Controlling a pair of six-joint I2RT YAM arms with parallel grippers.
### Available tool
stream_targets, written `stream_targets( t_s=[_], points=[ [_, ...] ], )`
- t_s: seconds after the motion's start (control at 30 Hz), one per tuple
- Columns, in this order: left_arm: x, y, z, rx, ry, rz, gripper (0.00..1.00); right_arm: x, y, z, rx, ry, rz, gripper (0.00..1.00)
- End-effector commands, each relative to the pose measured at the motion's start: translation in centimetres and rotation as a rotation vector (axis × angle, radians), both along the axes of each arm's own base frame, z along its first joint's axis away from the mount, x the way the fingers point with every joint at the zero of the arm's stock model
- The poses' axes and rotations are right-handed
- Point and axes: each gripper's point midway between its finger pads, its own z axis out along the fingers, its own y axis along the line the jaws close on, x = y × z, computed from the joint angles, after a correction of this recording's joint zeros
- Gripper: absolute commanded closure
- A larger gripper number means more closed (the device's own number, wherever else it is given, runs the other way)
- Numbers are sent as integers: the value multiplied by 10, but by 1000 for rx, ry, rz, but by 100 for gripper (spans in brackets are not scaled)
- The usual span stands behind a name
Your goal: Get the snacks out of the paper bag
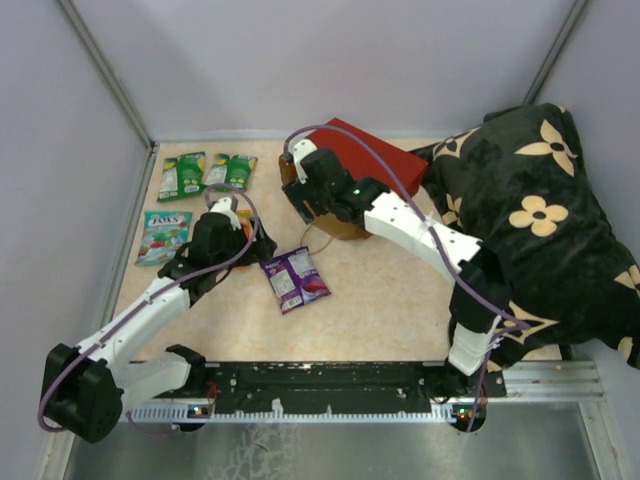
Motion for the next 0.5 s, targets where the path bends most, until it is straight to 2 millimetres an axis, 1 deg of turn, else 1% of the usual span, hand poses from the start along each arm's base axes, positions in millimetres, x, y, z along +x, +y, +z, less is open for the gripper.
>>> stream_targets(
  t_s=[0.0,0.03,0.07,0.1,0.2,0.23,0.27,0.33,0.4,0.47],
  points=[
    [-9,-4,0,-8,5,-54,0,2,16,-6,-37,25,60,26],
    [-11,-6,1,-16,7,-71,0,3,18,-7,-37,26,60,30],
    [-12,-9,0,-28,18,-79,0,4,19,-7,-38,29,60,37],
    [-14,-11,-2,-37,28,-84,0,5,20,-7,-41,29,58,46],
    [-18,-14,-13,-49,62,-96,0,5,17,-6,-49,24,53,83],
    [-19,-15,-17,-53,68,-100,0,4,14,-6,-51,20,49,93],
    [-20,-16,-20,-61,74,-103,0,3,11,-5,-54,15,49,100],
    [-22,-21,-23,-83,80,-116,0,0,2,-2,-54,2,40,100],
    [-23,-25,-25,-100,81,-130,0,0,-12,6,-29,-11,26,100],
    [-24,-29,-26,-99,80,-140,0,4,-28,9,-2,-8,-4,100]
  ],
)
